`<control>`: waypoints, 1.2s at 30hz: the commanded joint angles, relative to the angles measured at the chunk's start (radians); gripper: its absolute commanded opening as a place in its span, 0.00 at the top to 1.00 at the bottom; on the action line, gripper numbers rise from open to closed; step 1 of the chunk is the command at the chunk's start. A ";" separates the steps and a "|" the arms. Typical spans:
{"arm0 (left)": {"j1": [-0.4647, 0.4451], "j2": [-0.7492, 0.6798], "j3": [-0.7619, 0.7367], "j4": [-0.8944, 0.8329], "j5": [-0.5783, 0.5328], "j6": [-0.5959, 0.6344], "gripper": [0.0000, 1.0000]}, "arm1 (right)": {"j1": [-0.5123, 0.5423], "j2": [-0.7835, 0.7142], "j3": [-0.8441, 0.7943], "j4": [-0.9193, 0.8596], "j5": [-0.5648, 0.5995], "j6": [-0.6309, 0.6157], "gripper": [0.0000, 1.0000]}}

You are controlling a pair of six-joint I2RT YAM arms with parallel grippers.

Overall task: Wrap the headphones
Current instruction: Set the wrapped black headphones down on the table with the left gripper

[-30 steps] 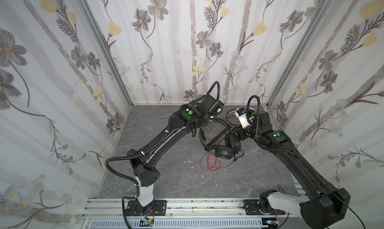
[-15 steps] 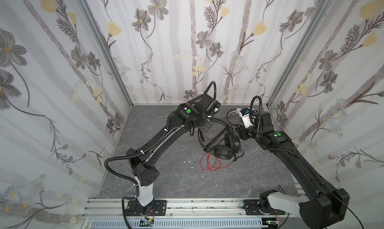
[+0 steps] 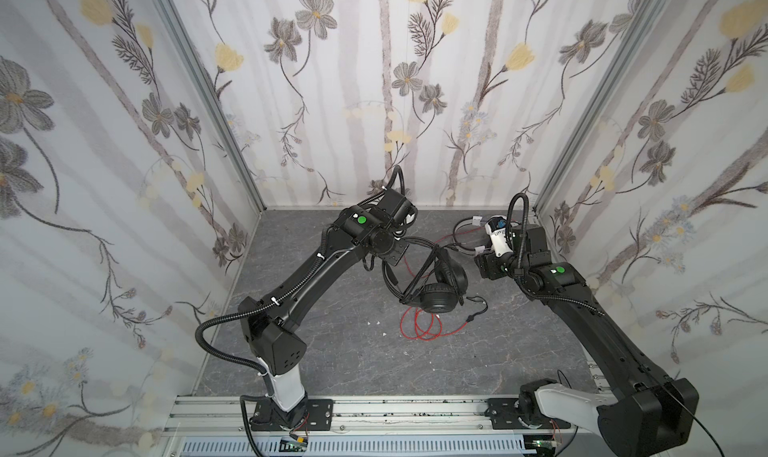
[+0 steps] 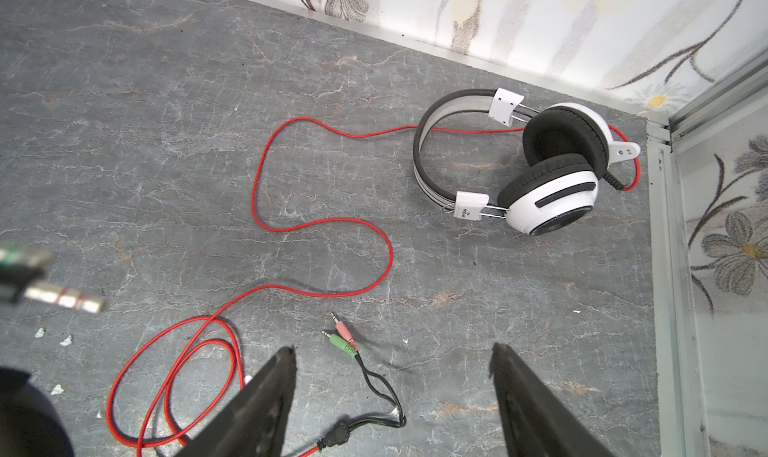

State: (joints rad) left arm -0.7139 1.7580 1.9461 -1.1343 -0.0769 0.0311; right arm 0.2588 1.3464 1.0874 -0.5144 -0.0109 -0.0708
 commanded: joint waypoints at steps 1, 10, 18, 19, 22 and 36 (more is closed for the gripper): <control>0.033 -0.028 -0.039 0.079 0.046 -0.083 1.00 | -0.003 -0.014 -0.001 0.047 0.038 0.014 0.21; 0.190 -0.080 -0.267 0.297 0.021 -0.243 1.00 | 0.012 -0.010 0.047 0.037 0.002 -0.001 0.02; 0.339 -0.024 -0.422 0.562 0.121 -0.272 1.00 | 0.037 -0.017 0.065 0.045 0.003 0.003 0.00; 0.353 -0.006 -0.423 0.579 0.126 -0.272 1.00 | 0.040 -0.021 0.066 0.051 0.005 0.005 0.00; 0.393 0.046 -0.403 0.603 0.144 -0.266 1.00 | 0.048 -0.049 0.064 0.072 0.011 0.009 0.00; 0.564 0.286 -0.206 0.566 0.296 -0.185 1.00 | 0.084 -0.017 0.101 0.070 0.046 0.003 0.00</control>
State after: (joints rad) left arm -0.1593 2.0205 1.7103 -0.6025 0.1497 -0.1745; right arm 0.3401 1.3197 1.1759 -0.4808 0.0113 -0.0719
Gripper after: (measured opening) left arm 0.058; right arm 0.996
